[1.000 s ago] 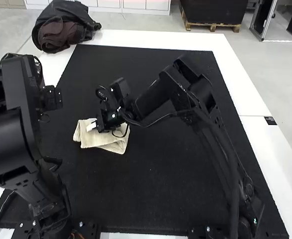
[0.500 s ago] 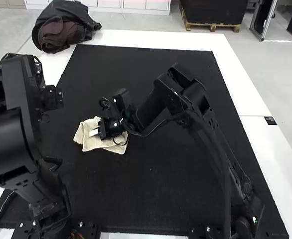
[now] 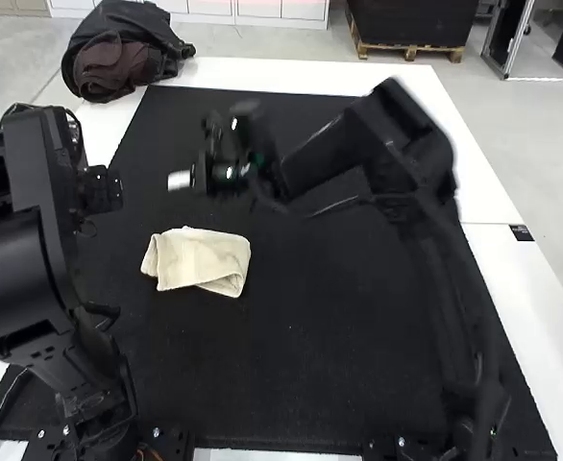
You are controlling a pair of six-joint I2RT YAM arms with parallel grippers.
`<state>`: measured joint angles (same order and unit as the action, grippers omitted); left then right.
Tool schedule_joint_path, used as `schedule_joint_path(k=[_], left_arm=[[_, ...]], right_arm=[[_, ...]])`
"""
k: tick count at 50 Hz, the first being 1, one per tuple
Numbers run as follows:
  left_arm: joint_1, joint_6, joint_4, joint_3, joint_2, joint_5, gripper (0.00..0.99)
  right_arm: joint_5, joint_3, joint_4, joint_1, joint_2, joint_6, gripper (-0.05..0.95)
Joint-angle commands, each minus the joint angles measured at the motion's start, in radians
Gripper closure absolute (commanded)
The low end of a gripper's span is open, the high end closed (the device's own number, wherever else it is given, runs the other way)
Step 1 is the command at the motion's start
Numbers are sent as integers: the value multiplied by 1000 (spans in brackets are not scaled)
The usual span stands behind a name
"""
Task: Fold the towel.
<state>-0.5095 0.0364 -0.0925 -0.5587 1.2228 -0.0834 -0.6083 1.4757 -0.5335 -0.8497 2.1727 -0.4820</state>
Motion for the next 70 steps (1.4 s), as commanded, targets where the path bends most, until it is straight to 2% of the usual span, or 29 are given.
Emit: schedule_joint_path(k=[1,11,26,38,45,62,70], left_arm=[[22,-12,10,-43,-26,-18,26],[89,-41,39,-102,-45,-16,26],[249,-118,108,-201,-88,-12,26],[365,-161,154,-268,-167,2,26],[394,-159,188,-282,-212,7,28],[434,-155,226,-277,-384,7,28],[439,-159,198,-237,-511,30,28]], right_arm=[[12,14,27,38,-103,-20,921],[31,5,102,98,-261,-15,920],[48,-11,204,218,-488,-7,920],[48,-48,268,376,-691,-7,920],[39,-117,283,452,-823,-10,920],[5,-431,259,644,-1262,-60,918],[5,-581,228,725,-1541,-79,693]])
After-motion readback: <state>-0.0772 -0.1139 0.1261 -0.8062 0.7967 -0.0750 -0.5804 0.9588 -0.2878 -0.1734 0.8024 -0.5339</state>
